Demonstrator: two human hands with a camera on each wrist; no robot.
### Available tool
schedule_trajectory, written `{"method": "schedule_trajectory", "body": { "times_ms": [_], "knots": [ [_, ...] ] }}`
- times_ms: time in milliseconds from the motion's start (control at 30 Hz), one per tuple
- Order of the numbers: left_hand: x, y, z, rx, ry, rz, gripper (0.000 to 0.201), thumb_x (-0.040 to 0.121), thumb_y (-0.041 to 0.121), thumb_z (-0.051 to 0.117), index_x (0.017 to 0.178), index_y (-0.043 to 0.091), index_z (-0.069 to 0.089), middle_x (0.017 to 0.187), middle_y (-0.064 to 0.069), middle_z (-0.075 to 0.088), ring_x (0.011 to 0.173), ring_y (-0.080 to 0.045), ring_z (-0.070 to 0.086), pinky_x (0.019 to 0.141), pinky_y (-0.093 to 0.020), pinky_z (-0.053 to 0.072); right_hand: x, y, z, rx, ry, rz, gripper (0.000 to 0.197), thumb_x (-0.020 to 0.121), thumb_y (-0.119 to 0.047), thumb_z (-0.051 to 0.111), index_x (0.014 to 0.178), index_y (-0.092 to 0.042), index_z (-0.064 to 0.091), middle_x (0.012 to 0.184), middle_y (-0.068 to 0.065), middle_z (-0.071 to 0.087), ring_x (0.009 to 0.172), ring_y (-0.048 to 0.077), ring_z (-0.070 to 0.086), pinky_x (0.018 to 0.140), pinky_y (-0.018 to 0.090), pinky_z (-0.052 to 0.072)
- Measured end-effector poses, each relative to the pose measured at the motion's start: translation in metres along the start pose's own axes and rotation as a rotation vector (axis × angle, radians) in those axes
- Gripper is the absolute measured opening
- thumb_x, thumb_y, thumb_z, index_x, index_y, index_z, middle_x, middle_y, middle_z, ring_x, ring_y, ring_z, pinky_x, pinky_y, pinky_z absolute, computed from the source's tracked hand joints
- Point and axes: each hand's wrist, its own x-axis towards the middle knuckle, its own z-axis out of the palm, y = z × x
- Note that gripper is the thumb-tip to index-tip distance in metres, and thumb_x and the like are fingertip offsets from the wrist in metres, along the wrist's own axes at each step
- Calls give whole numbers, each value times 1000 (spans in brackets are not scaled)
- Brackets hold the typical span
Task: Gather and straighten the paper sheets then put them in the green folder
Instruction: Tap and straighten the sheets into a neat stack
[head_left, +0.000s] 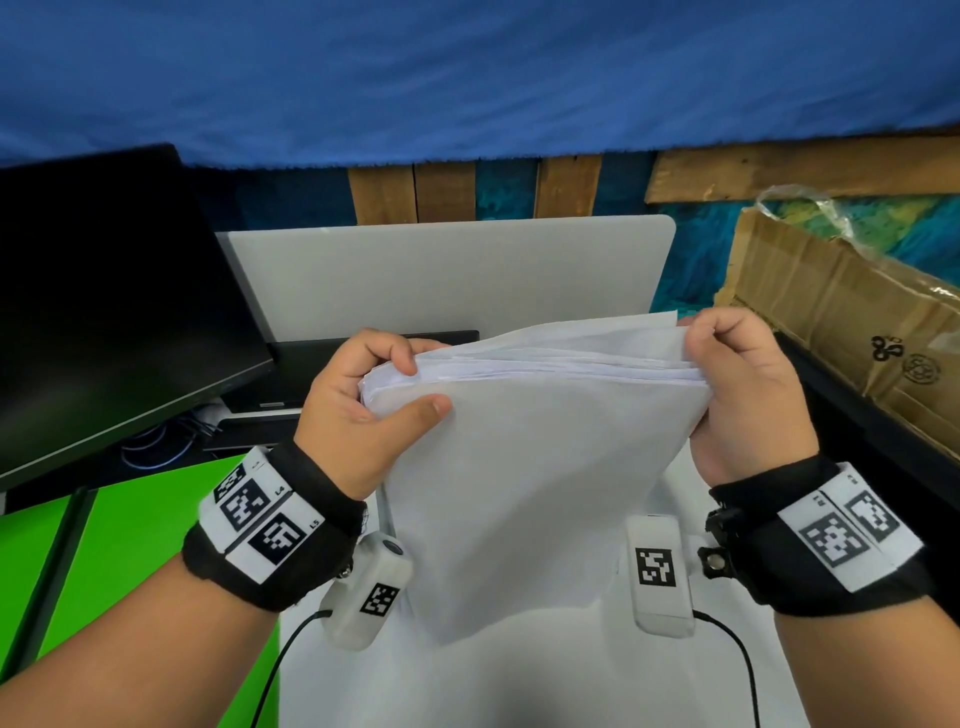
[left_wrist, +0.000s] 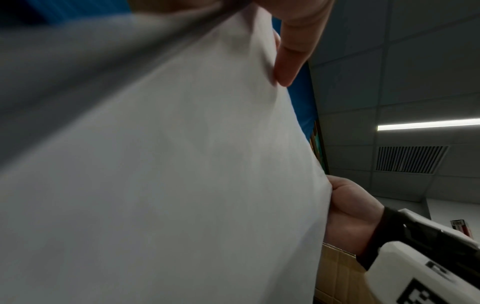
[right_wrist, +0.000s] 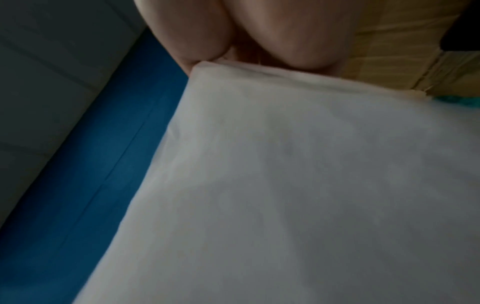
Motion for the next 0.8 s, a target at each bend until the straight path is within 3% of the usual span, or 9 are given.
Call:
{"method": "schedule_trajectory", "body": {
  "times_ms": [100,167,267,433,500,567,667,733,800],
  "knots": [
    [0,-2,0,33,6,3,48,68,-11,67,68,35,59,93,13,74,89,-7,69,71,-17,54,-2,1,0,-14,-15,1,20,90,-11,45,76,-23,53,80,-4,56,72,11,52,63,26,42],
    [1,-3,1,33,5,5,45,67,-8,67,68,35,58,93,13,74,89,-7,69,72,-17,54,-3,1,-1,34,-95,-62,10,83,-35,57,92,-32,57,95,-2,56,86,14,54,75,31,44],
    [1,-3,0,21,20,15,41,64,-3,71,70,36,58,92,13,75,88,-6,69,72,-18,54,-3,2,-8,-124,-278,-167,55,59,-58,75,109,-50,55,111,3,52,104,23,53,90,39,45],
    [3,-7,-1,159,71,-106,44,58,11,78,84,42,60,86,23,71,82,2,66,70,-14,52,0,6,-4,-449,-143,-181,44,67,-2,78,83,-38,61,80,-25,64,74,-5,59,71,20,51],
    [5,-10,1,279,142,-172,34,62,12,80,74,40,65,75,28,70,72,8,64,66,-13,50,0,1,-3,-493,-94,-202,52,69,-3,77,97,-42,56,92,-19,61,85,-2,59,79,27,51],
    [7,-7,9,388,145,-182,31,70,9,77,66,38,65,66,26,69,67,10,63,67,-13,49,-2,-9,-1,-842,-68,-327,72,64,-26,80,126,-35,44,120,-6,50,114,13,49,98,42,41],
    [13,9,35,648,-14,38,13,72,14,71,68,27,70,69,10,71,73,-1,63,71,-16,49,-10,-28,18,-1355,-249,-506,90,54,-52,72,136,-33,37,138,-3,42,135,23,32,108,57,23],
    [15,14,53,717,-76,174,8,71,16,69,76,21,73,72,2,73,74,-9,63,71,-20,50,-15,-31,31,-1421,-403,-602,53,63,-43,68,115,-31,60,107,-1,67,108,27,59,94,54,43],
    [16,13,60,616,-103,95,16,69,19,69,84,25,70,69,4,71,74,-12,65,69,-19,51,-15,-30,32,-1327,-458,-589,19,71,-32,60,85,-23,70,71,3,69,72,30,65,65,45,53]
  ]
}}
